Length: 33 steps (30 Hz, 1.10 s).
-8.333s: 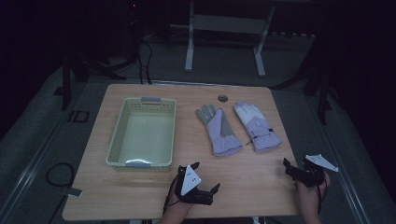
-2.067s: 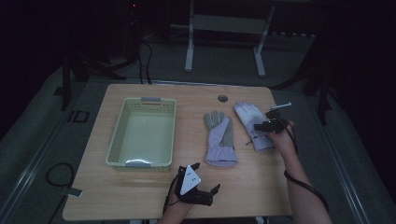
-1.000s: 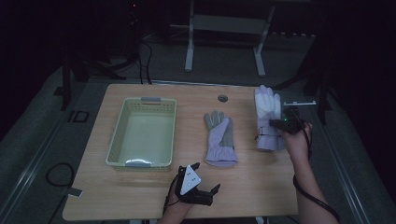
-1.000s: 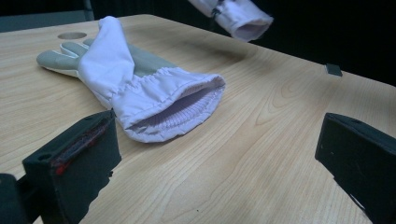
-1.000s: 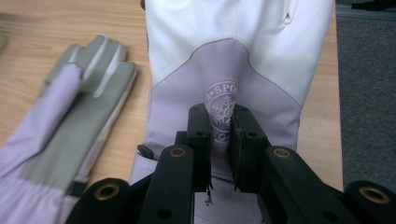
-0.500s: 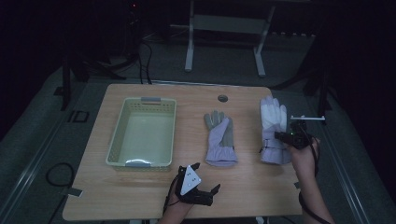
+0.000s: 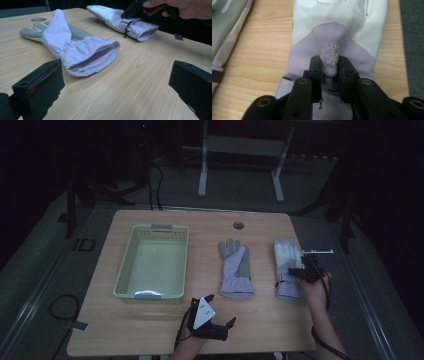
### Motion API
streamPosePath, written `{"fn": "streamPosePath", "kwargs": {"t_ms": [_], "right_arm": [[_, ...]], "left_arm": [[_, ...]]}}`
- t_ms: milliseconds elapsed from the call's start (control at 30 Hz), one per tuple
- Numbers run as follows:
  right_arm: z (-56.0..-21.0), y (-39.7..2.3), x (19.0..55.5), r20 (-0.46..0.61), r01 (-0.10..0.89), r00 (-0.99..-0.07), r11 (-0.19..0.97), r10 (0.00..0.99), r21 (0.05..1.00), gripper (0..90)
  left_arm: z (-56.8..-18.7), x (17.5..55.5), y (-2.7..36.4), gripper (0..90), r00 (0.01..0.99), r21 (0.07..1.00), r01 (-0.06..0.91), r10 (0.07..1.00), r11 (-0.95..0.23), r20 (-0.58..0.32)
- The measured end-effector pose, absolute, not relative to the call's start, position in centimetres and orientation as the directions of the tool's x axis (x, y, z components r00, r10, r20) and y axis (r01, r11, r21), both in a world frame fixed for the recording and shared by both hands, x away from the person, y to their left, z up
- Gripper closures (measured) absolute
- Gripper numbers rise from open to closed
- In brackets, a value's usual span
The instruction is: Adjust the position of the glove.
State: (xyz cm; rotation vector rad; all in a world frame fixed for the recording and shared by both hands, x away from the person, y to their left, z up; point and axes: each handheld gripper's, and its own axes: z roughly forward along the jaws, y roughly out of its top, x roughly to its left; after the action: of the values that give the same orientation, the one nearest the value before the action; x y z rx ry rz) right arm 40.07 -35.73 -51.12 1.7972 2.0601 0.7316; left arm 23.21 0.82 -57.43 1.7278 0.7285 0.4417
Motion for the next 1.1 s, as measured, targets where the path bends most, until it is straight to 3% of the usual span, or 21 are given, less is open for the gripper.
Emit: {"fn": "streamPosePath", "kwargs": {"t_ms": [267, 300, 533, 667, 833, 1100], "right_arm": [[-50.0, -35.8, 40.0, 0.068, 0.787, -0.24, 0.153, 0.968, 0.597, 59.4], [-49.4, -36.0, 39.9, 0.056, 0.756, -0.286, 0.189, 0.957, 0.627, 55.4], [-49.3, -37.0, 40.5, 0.0, 0.71, -0.405, 0.315, 0.914, 0.63, 49.0], [-50.4, -37.5, 41.0, 0.004, 0.732, -0.406, 0.322, 0.914, 0.601, 47.6], [-52.9, -37.8, 41.5, 0.056, 0.754, -0.411, 0.305, 0.91, 0.582, 57.2], [-53.0, -37.4, 41.2, 0.072, 0.763, -0.395, 0.283, 0.916, 0.581, 72.1]], "left_arm": [[-57.4, 23.2, 0.8, 0.1, 0.737, 0.957, 0.242, 0.672, -0.157, -0.076], [-57.4, 23.2, 0.8, 0.1, 0.737, 0.957, 0.242, 0.672, -0.157, -0.076], [-57.4, 23.2, 0.8, 0.1, 0.738, 0.957, 0.245, 0.67, -0.156, -0.079], [-57.4, 23.2, 0.8, 0.1, 0.738, 0.957, 0.246, 0.67, -0.155, -0.081], [-57.4, 23.2, 0.8, 0.1, 0.737, 0.957, 0.248, 0.671, -0.153, -0.084], [-57.4, 23.2, 0.8, 0.1, 0.737, 0.957, 0.248, 0.67, -0.153, -0.084]]}}
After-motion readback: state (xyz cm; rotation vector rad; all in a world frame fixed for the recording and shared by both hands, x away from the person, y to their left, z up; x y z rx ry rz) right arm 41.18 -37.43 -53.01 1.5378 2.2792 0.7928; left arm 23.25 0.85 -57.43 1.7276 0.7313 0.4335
